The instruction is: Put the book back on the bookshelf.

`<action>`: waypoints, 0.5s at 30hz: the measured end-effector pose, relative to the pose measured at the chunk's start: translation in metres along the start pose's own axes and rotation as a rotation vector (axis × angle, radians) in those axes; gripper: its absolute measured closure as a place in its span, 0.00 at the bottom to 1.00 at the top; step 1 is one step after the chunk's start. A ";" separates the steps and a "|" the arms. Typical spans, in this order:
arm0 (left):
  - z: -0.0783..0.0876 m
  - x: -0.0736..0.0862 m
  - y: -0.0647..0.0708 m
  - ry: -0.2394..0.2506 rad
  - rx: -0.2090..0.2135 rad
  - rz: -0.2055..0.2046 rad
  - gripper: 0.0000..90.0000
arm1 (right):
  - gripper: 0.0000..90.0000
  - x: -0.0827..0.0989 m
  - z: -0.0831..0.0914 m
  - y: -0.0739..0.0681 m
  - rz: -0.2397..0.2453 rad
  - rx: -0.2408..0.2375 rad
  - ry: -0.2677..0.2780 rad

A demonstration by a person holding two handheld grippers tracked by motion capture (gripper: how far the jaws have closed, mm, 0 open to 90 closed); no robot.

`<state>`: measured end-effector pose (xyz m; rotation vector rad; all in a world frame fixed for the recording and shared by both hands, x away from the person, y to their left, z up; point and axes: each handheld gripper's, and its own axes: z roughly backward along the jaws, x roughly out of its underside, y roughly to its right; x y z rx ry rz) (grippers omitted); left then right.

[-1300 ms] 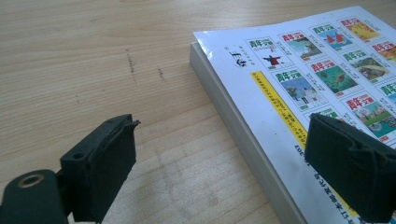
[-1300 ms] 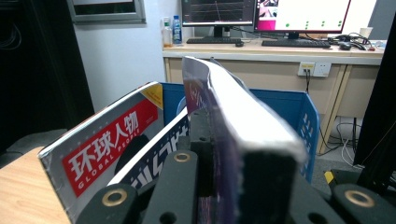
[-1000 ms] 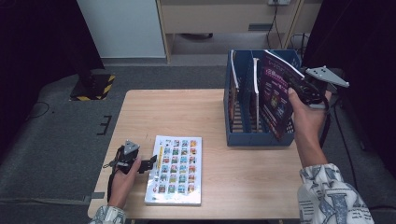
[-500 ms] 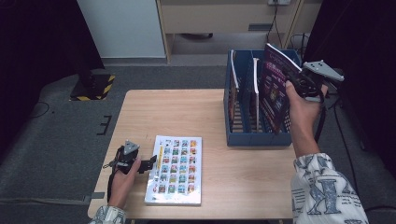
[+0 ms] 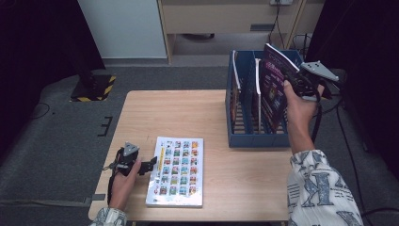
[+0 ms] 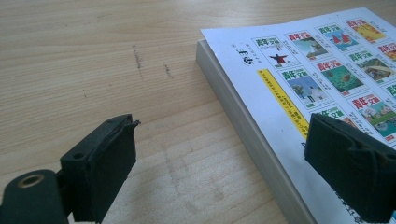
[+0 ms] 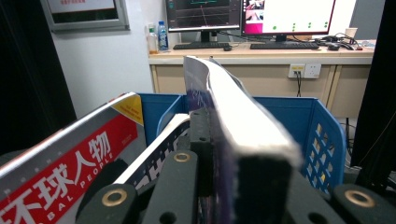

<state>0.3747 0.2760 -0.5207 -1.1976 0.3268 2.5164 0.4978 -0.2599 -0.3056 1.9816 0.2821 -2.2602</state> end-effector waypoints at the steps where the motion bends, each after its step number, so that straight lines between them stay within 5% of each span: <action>1: 0.000 0.000 0.000 0.000 0.000 0.000 0.09 | 0.93 0.001 -0.001 0.000 0.005 0.000 -0.002; 15: 0.000 0.000 0.000 0.003 0.003 0.003 0.09 | 0.93 0.013 -0.016 0.004 -0.011 0.018 0.008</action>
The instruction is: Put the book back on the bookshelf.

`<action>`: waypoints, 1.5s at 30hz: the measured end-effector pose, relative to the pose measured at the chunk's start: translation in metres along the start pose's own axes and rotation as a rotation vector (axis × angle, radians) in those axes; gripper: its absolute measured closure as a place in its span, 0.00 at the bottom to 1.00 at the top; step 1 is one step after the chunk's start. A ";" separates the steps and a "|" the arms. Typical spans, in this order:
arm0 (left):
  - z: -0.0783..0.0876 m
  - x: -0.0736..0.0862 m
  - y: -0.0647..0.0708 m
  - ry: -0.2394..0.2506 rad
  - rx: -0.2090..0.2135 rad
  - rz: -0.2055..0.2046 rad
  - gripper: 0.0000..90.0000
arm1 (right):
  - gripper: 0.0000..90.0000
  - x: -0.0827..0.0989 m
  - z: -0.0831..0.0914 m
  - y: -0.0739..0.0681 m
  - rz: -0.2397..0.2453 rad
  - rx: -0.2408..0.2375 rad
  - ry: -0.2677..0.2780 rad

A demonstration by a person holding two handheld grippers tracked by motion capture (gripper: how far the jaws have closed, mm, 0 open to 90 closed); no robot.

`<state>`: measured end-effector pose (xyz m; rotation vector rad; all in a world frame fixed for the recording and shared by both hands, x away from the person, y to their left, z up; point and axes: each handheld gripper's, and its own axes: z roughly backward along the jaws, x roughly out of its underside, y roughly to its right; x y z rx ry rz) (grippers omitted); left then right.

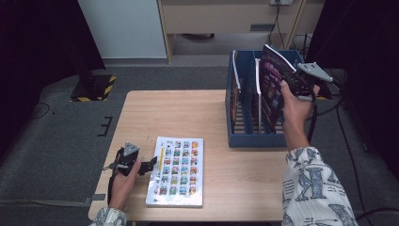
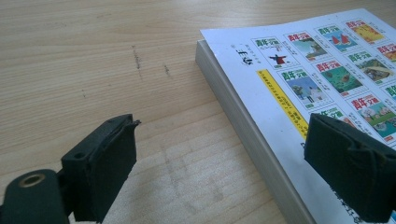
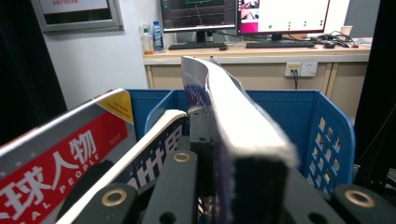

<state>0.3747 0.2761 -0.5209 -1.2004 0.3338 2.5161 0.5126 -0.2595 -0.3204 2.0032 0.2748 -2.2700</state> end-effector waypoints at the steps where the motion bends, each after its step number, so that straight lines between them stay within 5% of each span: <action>1: 0.000 0.000 0.000 0.000 0.001 0.000 0.10 | 0.93 0.002 -0.001 0.000 0.000 0.001 0.000; 45: 0.000 -0.001 0.002 -0.004 0.011 -0.019 0.11 | 0.93 0.041 -0.010 -0.008 0.018 -0.025 -0.028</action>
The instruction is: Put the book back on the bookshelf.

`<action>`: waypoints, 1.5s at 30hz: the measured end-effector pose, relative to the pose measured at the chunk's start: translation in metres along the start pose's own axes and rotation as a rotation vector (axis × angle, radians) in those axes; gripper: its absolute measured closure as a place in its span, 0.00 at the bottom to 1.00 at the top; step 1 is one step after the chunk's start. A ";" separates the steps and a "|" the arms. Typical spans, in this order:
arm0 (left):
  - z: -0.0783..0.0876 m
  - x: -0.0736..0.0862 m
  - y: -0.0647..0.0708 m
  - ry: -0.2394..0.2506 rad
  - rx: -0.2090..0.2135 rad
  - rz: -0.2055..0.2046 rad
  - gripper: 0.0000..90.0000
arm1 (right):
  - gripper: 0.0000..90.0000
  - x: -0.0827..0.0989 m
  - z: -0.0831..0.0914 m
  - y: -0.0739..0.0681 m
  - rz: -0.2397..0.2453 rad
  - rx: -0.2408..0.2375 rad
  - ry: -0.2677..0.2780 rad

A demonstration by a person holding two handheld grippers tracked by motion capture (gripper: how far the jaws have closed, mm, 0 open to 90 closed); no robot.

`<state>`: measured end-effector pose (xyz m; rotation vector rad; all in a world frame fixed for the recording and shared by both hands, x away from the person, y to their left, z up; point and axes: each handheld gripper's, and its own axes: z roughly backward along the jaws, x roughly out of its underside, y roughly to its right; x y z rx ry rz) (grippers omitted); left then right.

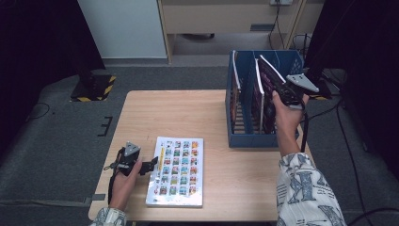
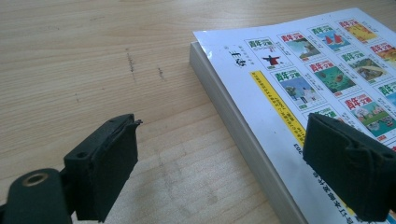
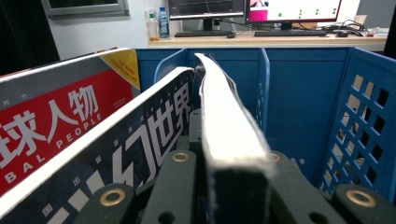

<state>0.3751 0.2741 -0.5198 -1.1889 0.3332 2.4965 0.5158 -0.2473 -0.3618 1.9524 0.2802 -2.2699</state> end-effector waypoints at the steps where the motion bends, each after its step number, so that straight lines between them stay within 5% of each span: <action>1: 0.000 0.000 0.000 0.001 -0.001 0.001 0.11 | 0.93 0.001 0.000 0.000 0.002 0.000 -0.002; 45: 0.000 0.000 0.000 0.005 -0.004 0.005 0.11 | 0.92 0.005 0.005 0.002 0.011 -0.052 -0.042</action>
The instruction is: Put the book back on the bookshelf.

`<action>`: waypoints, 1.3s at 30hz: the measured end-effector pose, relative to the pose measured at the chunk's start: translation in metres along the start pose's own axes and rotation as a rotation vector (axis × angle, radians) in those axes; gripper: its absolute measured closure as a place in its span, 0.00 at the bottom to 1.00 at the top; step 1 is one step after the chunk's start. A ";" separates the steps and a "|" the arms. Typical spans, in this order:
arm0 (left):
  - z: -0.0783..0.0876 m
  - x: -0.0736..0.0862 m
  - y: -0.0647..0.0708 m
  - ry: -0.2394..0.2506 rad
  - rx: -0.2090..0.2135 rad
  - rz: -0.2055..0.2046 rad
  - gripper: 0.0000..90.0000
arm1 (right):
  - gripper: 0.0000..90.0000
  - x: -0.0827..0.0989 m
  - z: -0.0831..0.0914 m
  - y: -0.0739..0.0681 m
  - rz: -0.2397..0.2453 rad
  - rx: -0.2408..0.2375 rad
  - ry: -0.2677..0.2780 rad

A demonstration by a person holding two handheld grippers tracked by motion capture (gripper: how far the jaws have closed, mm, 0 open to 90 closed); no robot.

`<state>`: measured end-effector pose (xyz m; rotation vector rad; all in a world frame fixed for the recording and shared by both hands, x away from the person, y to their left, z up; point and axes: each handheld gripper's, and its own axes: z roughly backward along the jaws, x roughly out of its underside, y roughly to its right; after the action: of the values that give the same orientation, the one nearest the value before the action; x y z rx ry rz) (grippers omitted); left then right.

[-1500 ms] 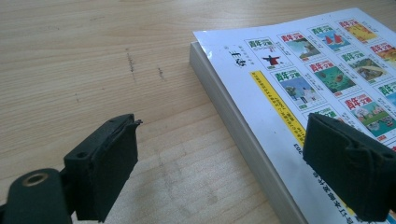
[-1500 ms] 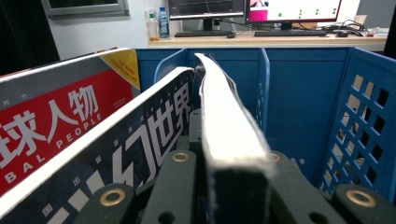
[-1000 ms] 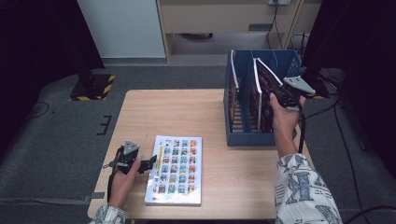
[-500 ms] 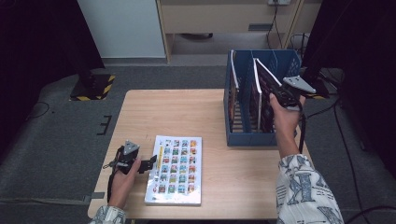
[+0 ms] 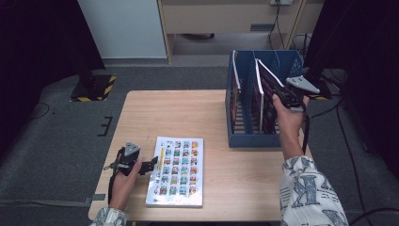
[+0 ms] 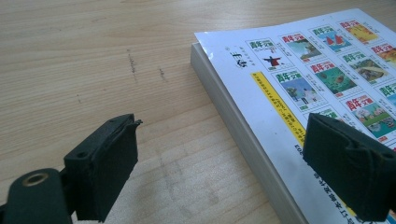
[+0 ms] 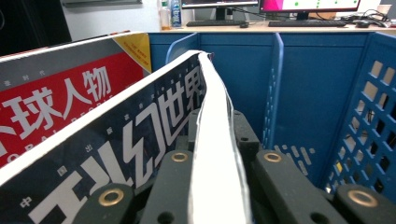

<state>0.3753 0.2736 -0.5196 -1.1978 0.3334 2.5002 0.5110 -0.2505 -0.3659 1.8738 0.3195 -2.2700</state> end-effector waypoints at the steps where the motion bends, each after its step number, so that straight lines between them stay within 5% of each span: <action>1: 0.000 0.000 0.000 0.000 0.000 0.000 0.11 | 0.92 0.000 0.001 0.000 0.003 0.004 0.001; 16: 0.001 0.000 0.000 -0.004 -0.001 -0.004 0.11 | 0.93 -0.005 0.005 0.006 -0.026 0.055 0.046; 30: 0.000 0.001 0.000 -0.004 0.006 -0.002 0.11 | 0.93 -0.004 -0.017 0.003 -0.016 0.104 0.061; 39: 0.001 0.000 0.000 0.000 0.008 -0.004 0.11 | 0.92 0.007 -0.018 -0.002 -0.002 0.088 0.061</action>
<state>0.3748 0.2734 -0.5192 -1.1945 0.3401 2.4929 0.5256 -0.2434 -0.3757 1.9899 0.2342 -2.2665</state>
